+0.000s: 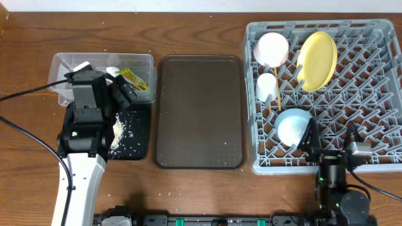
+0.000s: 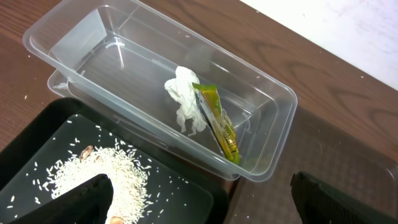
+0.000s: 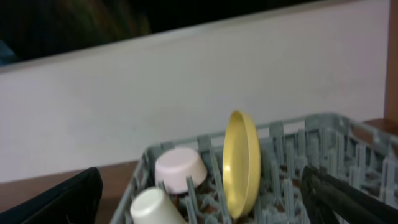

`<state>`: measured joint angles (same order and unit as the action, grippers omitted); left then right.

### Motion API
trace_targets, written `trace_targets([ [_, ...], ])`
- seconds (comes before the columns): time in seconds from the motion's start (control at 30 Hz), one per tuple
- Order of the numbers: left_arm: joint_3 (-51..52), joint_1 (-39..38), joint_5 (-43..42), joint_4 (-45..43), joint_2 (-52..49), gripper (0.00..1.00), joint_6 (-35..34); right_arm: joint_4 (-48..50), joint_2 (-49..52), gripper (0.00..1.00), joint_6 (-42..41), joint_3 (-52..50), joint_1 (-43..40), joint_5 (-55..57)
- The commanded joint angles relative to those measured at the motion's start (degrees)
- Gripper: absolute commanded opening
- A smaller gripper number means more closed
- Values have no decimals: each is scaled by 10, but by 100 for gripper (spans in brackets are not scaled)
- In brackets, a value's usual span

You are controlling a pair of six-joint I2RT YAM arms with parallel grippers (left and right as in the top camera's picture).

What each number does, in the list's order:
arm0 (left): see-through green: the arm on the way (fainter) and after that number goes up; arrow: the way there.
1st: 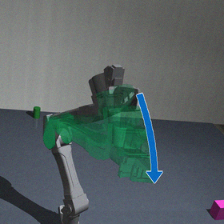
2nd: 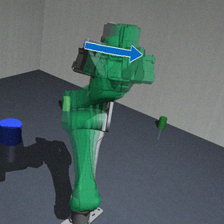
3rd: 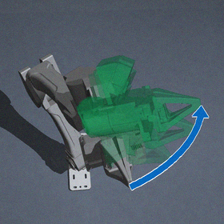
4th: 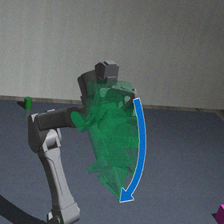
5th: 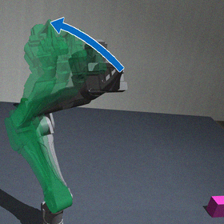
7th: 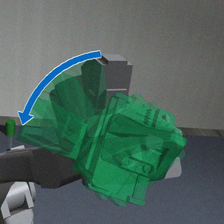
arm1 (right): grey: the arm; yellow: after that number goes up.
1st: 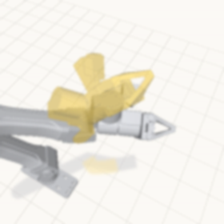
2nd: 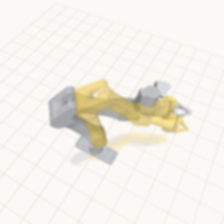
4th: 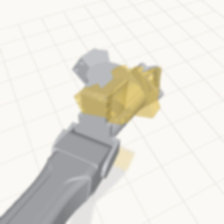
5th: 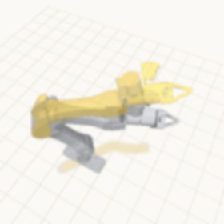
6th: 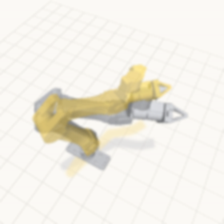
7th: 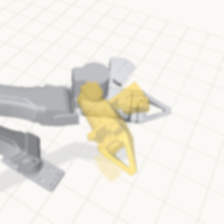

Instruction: Sort waste into correct bins and load items into the dishwasher rack

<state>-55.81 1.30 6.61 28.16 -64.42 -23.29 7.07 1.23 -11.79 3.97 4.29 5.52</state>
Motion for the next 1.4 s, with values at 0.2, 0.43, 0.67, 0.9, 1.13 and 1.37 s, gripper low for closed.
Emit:
trace_targets([
  [0.2,-7,2,5,1,0,94,7,-16,-10,99,40,-37,-7,-30],
  [0.43,-7,2,5,1,0,94,7,-87,-10,99,39,-37,-7,-28],
  [0.67,-7,2,5,0,0,94,7,-111,-10,99,79,-37,-6,-28],
  [0.9,-7,2,5,1,0,95,7,-111,-10,99,153,-37,-6,-28],
  [1.13,-7,2,5,1,0,94,7,-111,-10,99,153,-37,-6,-28],
  [1.37,-7,2,5,0,0,94,7,-111,-9,99,153,-37,-6,-28],
])
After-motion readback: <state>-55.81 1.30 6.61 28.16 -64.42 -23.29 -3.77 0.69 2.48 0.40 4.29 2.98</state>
